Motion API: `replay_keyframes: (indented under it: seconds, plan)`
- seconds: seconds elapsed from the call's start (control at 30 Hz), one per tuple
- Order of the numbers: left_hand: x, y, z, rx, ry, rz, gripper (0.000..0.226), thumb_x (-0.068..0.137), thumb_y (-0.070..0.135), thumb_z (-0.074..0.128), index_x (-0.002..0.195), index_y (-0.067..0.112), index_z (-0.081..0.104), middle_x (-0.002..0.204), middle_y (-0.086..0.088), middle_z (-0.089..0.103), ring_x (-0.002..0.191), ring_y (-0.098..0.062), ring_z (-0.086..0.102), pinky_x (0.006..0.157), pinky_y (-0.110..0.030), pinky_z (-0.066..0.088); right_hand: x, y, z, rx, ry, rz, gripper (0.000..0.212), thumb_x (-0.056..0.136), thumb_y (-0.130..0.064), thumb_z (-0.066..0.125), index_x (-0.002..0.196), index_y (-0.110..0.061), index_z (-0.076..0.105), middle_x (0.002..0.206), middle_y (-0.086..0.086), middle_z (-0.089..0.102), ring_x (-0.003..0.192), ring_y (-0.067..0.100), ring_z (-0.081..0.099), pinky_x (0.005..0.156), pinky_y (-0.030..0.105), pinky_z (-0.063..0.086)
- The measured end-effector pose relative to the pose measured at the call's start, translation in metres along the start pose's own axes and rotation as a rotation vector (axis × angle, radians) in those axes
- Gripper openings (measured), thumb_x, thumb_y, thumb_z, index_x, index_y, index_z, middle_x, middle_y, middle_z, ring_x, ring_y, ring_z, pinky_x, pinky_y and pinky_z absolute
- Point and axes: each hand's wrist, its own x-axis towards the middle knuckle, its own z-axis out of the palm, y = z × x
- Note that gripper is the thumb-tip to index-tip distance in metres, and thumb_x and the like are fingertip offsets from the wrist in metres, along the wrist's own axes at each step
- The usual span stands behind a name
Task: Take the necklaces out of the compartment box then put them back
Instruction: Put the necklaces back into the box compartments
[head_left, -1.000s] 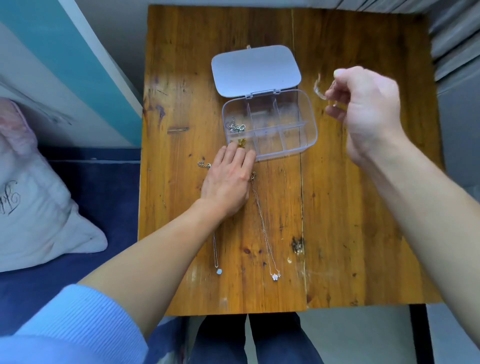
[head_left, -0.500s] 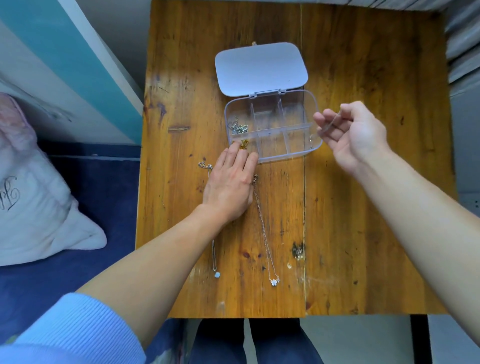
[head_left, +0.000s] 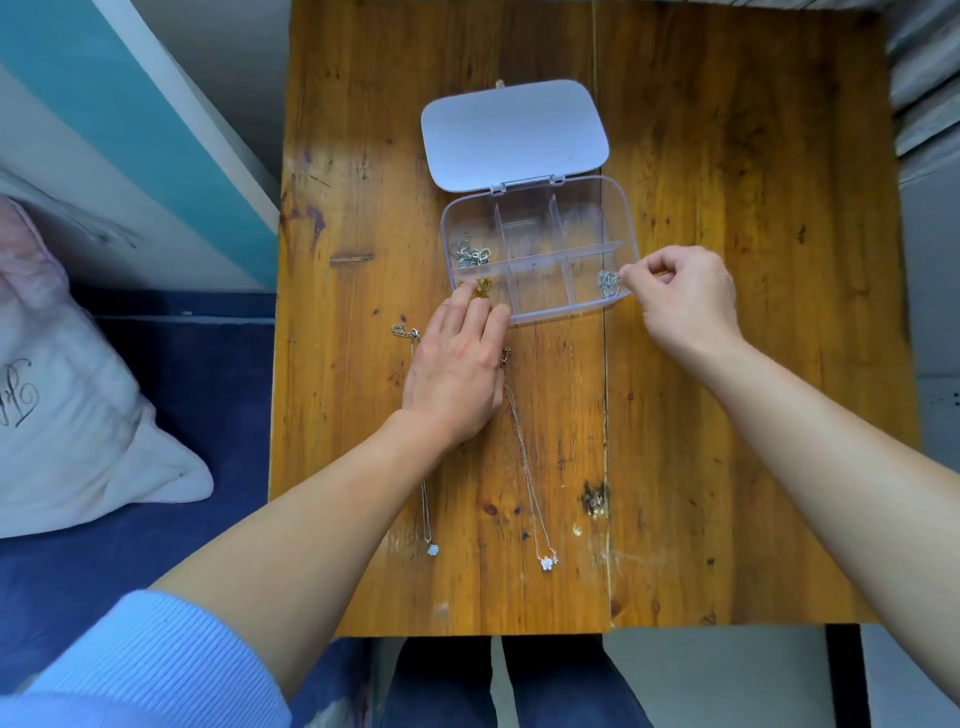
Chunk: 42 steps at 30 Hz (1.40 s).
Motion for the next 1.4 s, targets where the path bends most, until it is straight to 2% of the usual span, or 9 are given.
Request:
replay_keyframes:
  seconds: [0.2,0.37,0.43,0.53,0.7,0.97,1.07,1.23,1.4]
  plan:
    - [-0.001,-0.002,-0.009,-0.070,-0.042,0.004,0.051,0.082,0.012,0.055,0.132,0.005,0.048,0.133,-0.016,0.053,0.140,-0.036,0.033,0.113,-0.044,0.030,-0.042,0.018,-0.001,0.115,0.124,-0.093,0.007,0.086,-0.021,0.064,0.091,-0.020,0.069,0.096,0.003,0.063,0.078,0.012,0.056,0.072,0.020,0.037]
    - [-0.025,-0.003,-0.019,-0.086,0.063,0.183,0.042,0.070,0.007,0.065,0.112,0.006,0.064,0.115,-0.018,0.062,0.112,-0.038,0.057,0.089,-0.044,0.045,-0.098,0.060,0.030,-0.094,-0.034,-0.154,0.028,0.090,-0.019,0.062,0.116,-0.010,0.064,0.126,0.010,0.058,0.118,0.029,0.051,0.095,0.036,0.040]
    - [-0.040,0.002,-0.015,-0.122,-0.092,0.256,0.025,0.076,0.012,0.068,0.100,0.007,0.065,0.097,-0.012,0.062,0.093,-0.034,0.057,0.075,-0.039,0.042,-0.115,0.072,0.043,-0.188,-0.057,-0.210,0.037,0.092,-0.021,0.061,0.128,-0.013,0.059,0.145,0.008,0.046,0.136,0.026,0.037,0.105,0.042,0.033]
    - [-0.049,0.010,-0.005,-0.169,-0.325,0.231,0.021,0.087,0.023,0.063,0.106,0.014,0.059,0.098,-0.005,0.057,0.096,-0.026,0.051,0.076,-0.035,0.038,-0.125,0.082,0.055,-0.210,-0.027,-0.256,0.043,0.094,-0.019,0.058,0.136,-0.014,0.053,0.154,0.008,0.035,0.144,0.025,0.026,0.109,0.047,0.027]
    - [-0.027,0.013,-0.004,-0.170,-0.423,0.178,0.017,0.086,0.019,0.063,0.102,0.019,0.062,0.097,-0.001,0.064,0.095,-0.026,0.060,0.070,-0.036,0.050,-0.125,0.089,0.064,-0.249,-0.008,-0.284,0.044,0.097,-0.023,0.046,0.140,-0.015,0.046,0.157,0.007,0.029,0.146,0.023,0.019,0.113,0.042,0.015]
    - [-0.015,0.024,-0.010,0.119,-0.578,0.286,0.010,0.093,0.016,0.049,0.098,0.012,0.058,0.100,-0.009,0.064,0.089,-0.030,0.060,0.064,-0.035,0.041,-0.125,0.095,0.071,-0.326,0.014,-0.324,0.049,0.098,-0.030,0.034,0.143,-0.013,0.042,0.157,0.010,0.027,0.147,0.026,0.018,0.115,0.043,0.015]
    - [-0.019,0.022,-0.022,-0.114,-0.532,0.210,0.013,0.091,0.023,0.050,0.089,0.013,0.057,0.101,-0.008,0.056,0.098,-0.028,0.052,0.073,-0.036,0.041,-0.125,0.096,0.073,-0.344,0.030,-0.328,0.049,0.098,-0.030,0.033,0.143,-0.014,0.041,0.157,0.011,0.028,0.146,0.026,0.019,0.114,0.045,0.018]
    - [-0.017,0.023,-0.060,-0.965,-0.427,-0.191,0.018,0.091,0.016,0.055,0.073,0.019,0.055,0.115,0.003,0.065,0.105,-0.022,0.060,0.089,-0.035,0.046,-0.125,0.097,0.074,-0.357,0.035,-0.329,0.050,0.098,-0.031,0.032,0.143,-0.013,0.041,0.158,0.011,0.027,0.147,0.026,0.019,0.114,0.046,0.020]
    - [0.016,0.029,-0.087,-1.637,-0.170,-0.498,0.017,0.094,0.008,0.038,0.084,0.006,0.051,0.077,-0.012,0.073,0.092,-0.031,0.071,0.088,-0.035,0.052,-0.125,0.098,0.074,-0.357,0.030,-0.321,0.049,0.098,-0.032,0.031,0.143,-0.014,0.041,0.158,0.010,0.026,0.147,0.024,0.017,0.114,0.046,0.020]
